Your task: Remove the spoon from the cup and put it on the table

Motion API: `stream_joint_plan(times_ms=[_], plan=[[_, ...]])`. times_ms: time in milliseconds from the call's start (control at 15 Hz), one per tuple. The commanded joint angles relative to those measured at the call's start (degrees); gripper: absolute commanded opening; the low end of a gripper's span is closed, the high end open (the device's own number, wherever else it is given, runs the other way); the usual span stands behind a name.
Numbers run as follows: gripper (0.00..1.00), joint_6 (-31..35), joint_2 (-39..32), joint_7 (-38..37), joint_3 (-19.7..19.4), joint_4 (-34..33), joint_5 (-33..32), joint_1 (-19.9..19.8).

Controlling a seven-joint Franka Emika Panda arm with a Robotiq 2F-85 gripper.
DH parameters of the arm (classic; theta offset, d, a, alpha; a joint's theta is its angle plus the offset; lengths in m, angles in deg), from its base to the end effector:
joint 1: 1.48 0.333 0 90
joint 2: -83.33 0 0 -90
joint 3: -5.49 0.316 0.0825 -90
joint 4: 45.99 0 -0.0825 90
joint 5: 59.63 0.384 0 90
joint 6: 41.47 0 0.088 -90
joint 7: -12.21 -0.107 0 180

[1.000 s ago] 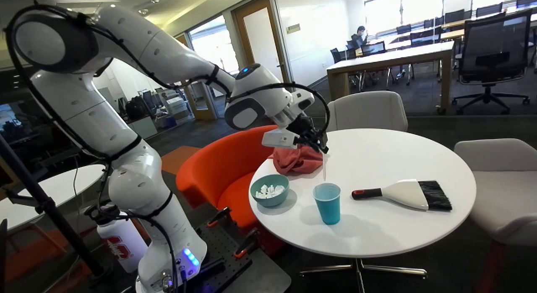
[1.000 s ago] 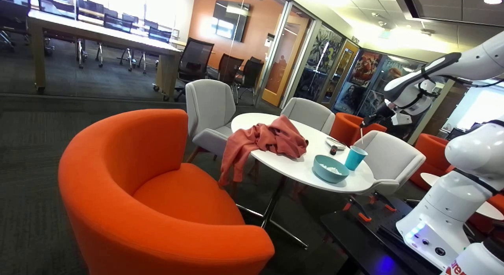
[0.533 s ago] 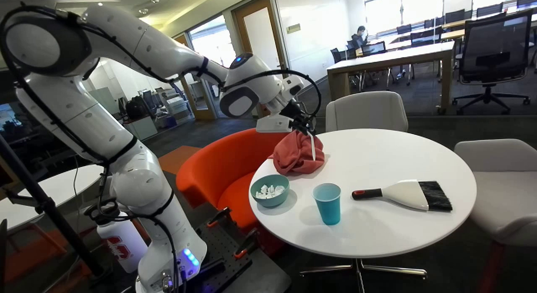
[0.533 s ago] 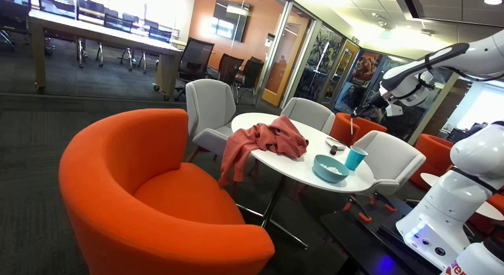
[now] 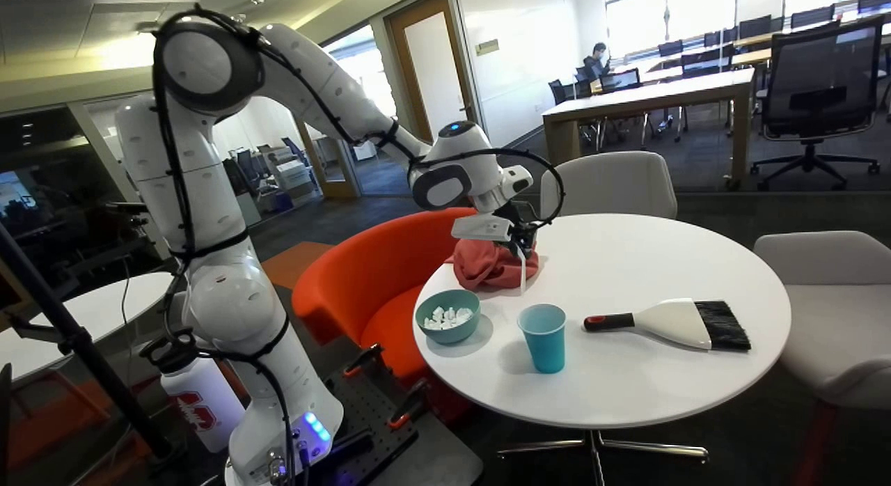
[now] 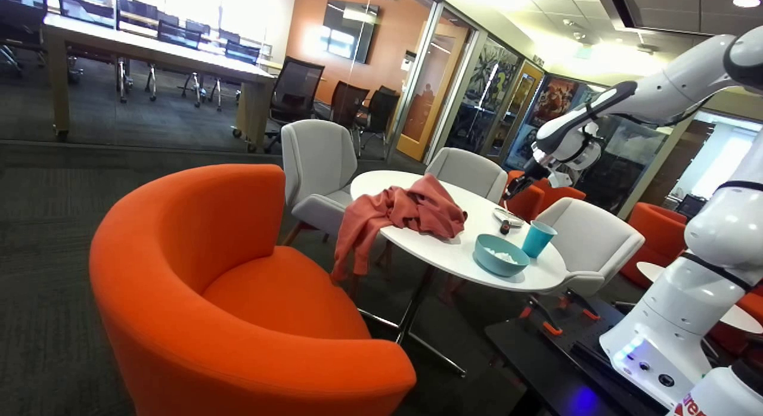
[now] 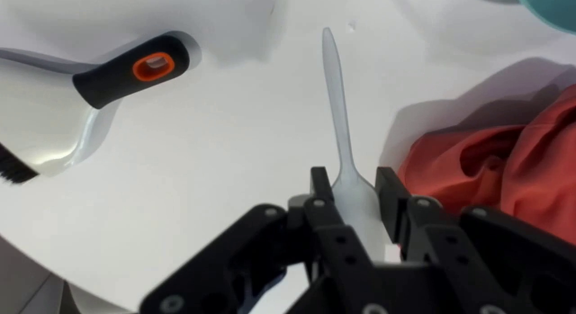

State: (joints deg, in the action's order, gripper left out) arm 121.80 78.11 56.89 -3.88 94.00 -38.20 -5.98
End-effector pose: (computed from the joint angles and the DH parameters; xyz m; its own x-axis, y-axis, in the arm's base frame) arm 0.4920 -0.1418 0.2963 0.9215 0.1961 0.3351 0.1879 -0.9805 0.0571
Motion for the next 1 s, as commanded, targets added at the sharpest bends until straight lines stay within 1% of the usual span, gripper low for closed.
stream_joint_plan(times_ms=[0,67,267,533,600,667,933], plan=[[0.08,-7.94,-11.65,-7.95,-1.82,-11.72,-5.57,0.63],[0.08,-10.17,-13.86,-11.42,1.10,-14.31,-8.64,-2.53],[0.08,-16.45,-19.09,-19.09,2.10,-21.22,-14.24,-3.22],[0.08,-24.44,-22.10,-26.20,2.99,-27.47,-19.29,-2.98],[0.56,-25.95,-22.50,-27.26,3.23,-28.41,-19.92,-2.94],[0.57,-27.34,-23.11,-27.73,3.62,-29.48,-20.26,-3.09],[0.85,-31.77,-24.29,-28.06,4.35,-31.51,-20.28,-3.63]])
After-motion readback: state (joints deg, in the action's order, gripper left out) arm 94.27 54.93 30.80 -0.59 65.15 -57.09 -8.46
